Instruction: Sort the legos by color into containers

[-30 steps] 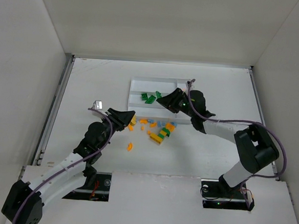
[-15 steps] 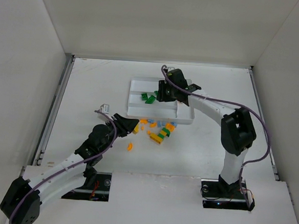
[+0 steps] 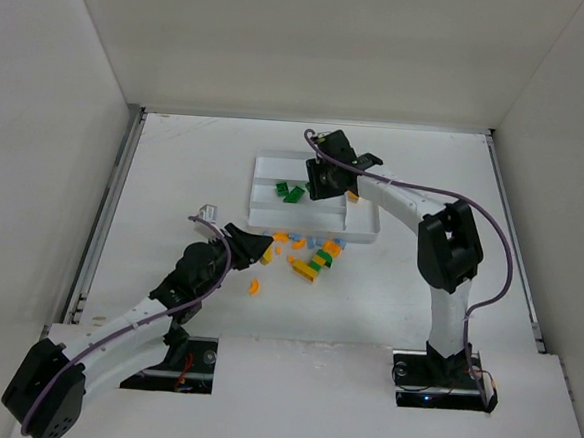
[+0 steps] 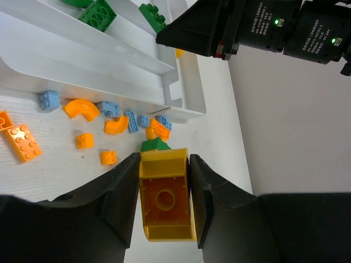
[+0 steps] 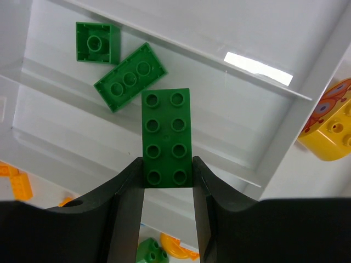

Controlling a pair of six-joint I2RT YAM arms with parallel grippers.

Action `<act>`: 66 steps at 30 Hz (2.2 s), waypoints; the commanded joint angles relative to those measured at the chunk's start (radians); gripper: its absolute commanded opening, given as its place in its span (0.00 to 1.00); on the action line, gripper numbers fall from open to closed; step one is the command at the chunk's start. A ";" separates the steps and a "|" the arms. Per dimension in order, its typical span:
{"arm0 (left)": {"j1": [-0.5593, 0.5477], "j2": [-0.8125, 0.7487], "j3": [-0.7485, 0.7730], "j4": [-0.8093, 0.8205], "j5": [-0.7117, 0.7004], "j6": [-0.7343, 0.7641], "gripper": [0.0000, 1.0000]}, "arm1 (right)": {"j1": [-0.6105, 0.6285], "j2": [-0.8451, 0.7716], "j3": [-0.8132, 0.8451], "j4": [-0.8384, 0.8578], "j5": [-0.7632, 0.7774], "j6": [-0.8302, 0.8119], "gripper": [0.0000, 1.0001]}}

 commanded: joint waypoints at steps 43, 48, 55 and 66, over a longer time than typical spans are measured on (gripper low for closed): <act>-0.234 0.895 0.698 0.275 -0.199 0.259 0.36 | -0.156 -1.074 -1.233 0.781 0.451 0.425 0.51; -0.243 1.080 0.901 0.250 -0.201 0.317 0.36 | -0.184 -1.126 -1.278 0.828 0.409 0.456 0.52; -0.251 1.292 1.143 0.157 -0.233 0.389 0.40 | -0.214 -1.266 -1.339 0.848 0.405 0.493 0.54; -0.252 1.297 1.213 0.071 -0.277 0.418 0.61 | -0.222 -1.281 -1.336 0.850 0.371 0.487 0.52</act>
